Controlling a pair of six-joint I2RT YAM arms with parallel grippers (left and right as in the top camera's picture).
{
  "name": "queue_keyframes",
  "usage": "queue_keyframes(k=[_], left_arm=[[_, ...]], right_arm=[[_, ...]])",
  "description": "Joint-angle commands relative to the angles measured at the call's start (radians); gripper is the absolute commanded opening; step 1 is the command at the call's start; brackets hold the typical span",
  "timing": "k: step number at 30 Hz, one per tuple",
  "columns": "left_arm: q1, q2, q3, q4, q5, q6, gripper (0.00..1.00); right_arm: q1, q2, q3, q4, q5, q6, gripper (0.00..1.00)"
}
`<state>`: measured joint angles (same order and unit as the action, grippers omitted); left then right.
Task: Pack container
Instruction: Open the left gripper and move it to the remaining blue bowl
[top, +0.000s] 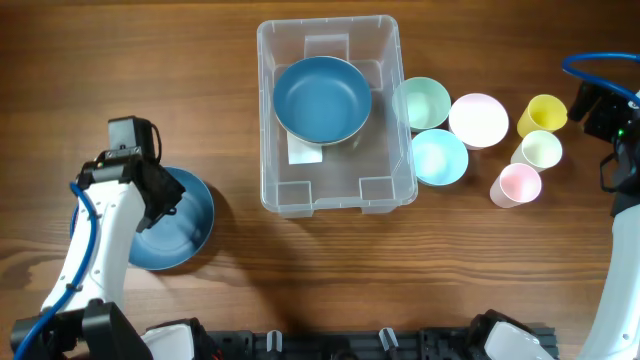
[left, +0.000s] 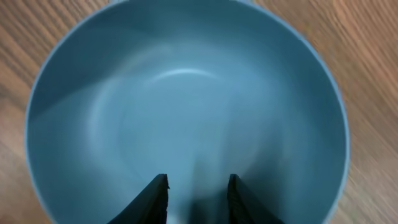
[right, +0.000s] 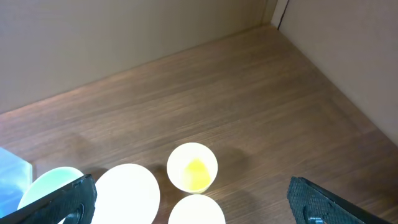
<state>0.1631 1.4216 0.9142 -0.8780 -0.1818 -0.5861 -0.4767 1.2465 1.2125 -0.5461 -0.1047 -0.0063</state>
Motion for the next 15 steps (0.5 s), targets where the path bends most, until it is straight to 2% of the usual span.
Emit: queue_keyframes(k=[1, 15], left_arm=[[0.023, 0.019, -0.035, 0.065, 0.013, -0.005, 0.32], [0.03, 0.188, -0.047, 0.31, 0.012, 0.006, 0.28]], right_arm=[[0.002, 0.008, 0.018, 0.003, -0.009, -0.013, 1.0], [0.002, 0.008, 0.018, 0.002, -0.009, -0.013, 1.0]])
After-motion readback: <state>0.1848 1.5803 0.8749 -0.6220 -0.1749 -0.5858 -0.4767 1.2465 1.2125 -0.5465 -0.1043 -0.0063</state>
